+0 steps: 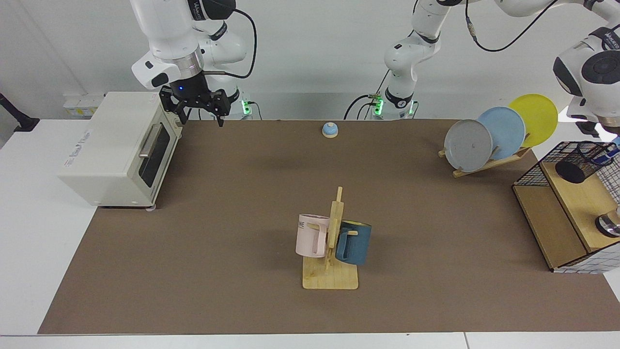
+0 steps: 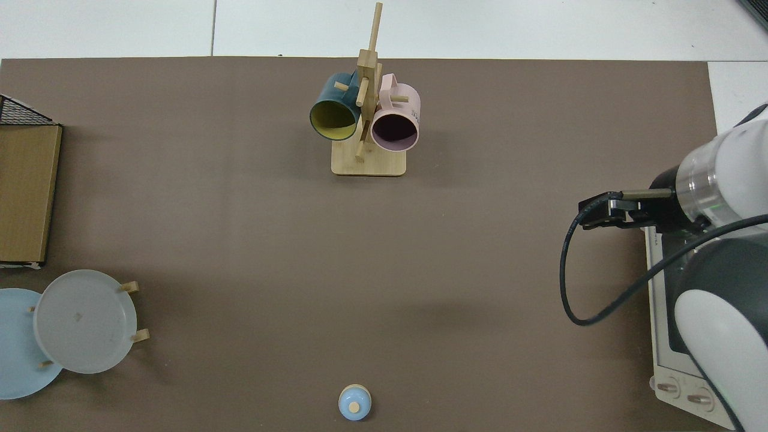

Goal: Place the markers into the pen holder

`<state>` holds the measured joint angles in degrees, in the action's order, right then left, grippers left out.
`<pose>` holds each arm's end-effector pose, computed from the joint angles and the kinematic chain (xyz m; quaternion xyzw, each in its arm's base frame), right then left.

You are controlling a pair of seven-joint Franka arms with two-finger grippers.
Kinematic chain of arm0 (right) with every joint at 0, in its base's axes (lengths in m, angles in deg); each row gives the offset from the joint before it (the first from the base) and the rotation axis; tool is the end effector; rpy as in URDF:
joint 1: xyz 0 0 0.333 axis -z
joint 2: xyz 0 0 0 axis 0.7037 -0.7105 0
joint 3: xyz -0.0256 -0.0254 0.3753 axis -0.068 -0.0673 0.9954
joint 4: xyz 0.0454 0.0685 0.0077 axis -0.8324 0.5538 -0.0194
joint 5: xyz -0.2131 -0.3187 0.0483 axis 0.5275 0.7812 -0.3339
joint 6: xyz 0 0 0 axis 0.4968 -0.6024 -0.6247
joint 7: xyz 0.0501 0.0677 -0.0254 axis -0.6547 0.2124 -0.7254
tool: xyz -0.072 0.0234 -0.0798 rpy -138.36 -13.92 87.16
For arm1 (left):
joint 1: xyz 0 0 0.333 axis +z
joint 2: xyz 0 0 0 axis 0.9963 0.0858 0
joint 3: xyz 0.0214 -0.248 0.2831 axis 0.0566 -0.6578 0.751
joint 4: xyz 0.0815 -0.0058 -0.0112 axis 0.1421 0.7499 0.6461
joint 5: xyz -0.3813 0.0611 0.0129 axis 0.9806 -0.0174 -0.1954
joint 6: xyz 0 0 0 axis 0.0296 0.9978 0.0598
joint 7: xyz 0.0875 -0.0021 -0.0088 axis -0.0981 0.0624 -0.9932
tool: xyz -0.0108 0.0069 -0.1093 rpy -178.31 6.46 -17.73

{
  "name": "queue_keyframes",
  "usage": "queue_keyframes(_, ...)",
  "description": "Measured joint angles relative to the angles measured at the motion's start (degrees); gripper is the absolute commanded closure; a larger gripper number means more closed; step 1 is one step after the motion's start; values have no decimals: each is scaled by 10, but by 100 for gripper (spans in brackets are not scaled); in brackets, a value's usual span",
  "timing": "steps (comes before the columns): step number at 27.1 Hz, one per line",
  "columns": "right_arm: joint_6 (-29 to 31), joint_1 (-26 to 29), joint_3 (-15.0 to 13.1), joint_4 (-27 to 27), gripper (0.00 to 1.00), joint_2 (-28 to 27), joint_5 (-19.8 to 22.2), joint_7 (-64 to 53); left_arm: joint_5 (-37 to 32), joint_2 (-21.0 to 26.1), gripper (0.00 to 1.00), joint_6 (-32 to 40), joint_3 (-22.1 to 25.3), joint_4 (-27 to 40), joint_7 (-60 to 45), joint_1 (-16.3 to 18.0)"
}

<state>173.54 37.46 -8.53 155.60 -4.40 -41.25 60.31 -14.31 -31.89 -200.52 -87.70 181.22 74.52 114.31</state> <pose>0.5272 0.0944 0.6846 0.9989 -0.0407 -0.0163 0.0171 0.5852 0.2687 0.6026 -0.6437 0.6475 0.2773 0.2991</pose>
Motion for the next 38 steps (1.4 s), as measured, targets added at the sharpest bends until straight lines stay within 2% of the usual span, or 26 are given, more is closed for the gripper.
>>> queue_keyframes(12, 0, 0, 0, 0, 0, 0, 0, 0, 1, 1, 100, 0, 0, 29, -11, -3)
queue_keyframes(38, 0, 0, 0, 0, 0, 0, 0, 0, 22, 1, 100, 1, 1, 49, -8, -3)
